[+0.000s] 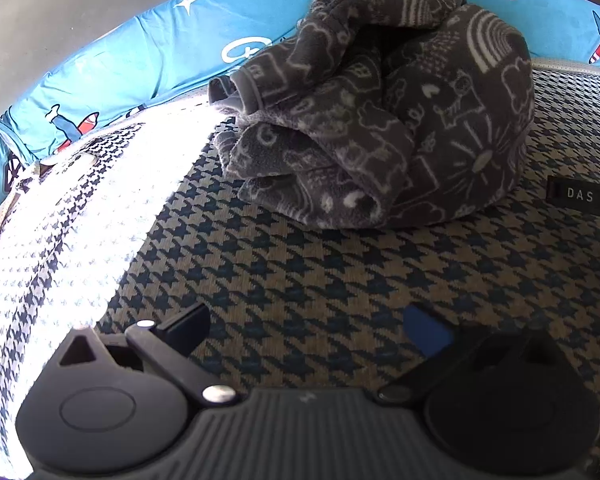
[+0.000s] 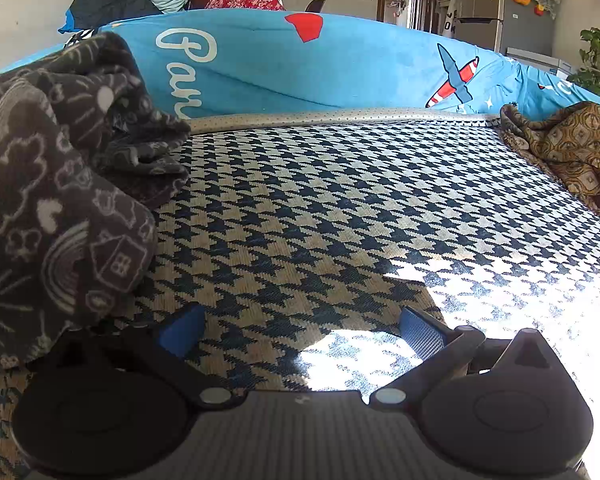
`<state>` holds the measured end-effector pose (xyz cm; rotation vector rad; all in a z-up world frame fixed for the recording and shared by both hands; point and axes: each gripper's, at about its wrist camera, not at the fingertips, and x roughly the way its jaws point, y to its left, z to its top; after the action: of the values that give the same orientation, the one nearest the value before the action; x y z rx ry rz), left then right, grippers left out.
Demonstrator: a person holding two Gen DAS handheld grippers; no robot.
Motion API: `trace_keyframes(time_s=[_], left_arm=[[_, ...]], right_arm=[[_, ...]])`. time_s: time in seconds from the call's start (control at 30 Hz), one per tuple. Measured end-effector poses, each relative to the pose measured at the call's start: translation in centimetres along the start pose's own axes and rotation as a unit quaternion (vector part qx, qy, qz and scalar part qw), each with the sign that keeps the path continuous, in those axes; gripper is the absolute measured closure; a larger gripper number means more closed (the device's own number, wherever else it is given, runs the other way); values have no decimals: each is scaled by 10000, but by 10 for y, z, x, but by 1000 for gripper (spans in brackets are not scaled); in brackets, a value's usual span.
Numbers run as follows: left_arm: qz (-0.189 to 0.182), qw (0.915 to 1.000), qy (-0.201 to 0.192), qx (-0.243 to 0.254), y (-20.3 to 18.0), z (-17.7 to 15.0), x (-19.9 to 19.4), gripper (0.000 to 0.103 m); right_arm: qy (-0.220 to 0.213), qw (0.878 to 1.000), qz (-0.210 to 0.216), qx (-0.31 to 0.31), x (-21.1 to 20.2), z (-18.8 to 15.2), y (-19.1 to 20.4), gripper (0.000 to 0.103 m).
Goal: Fold clothes
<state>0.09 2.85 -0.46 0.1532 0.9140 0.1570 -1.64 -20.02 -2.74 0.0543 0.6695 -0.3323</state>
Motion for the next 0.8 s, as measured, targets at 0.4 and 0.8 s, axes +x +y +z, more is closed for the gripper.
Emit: trace_keyframes(time_s=[0.4, 0.8], left_arm=[[104, 9994, 210, -266, -13, 0, -13, 0], [174, 9979, 420, -452, -12, 1, -12, 0]], right_arm=[[-1, 10000, -3, -3, 0, 0, 0, 0], [-6, 10000, -8, -7, 0, 0, 1, 0]])
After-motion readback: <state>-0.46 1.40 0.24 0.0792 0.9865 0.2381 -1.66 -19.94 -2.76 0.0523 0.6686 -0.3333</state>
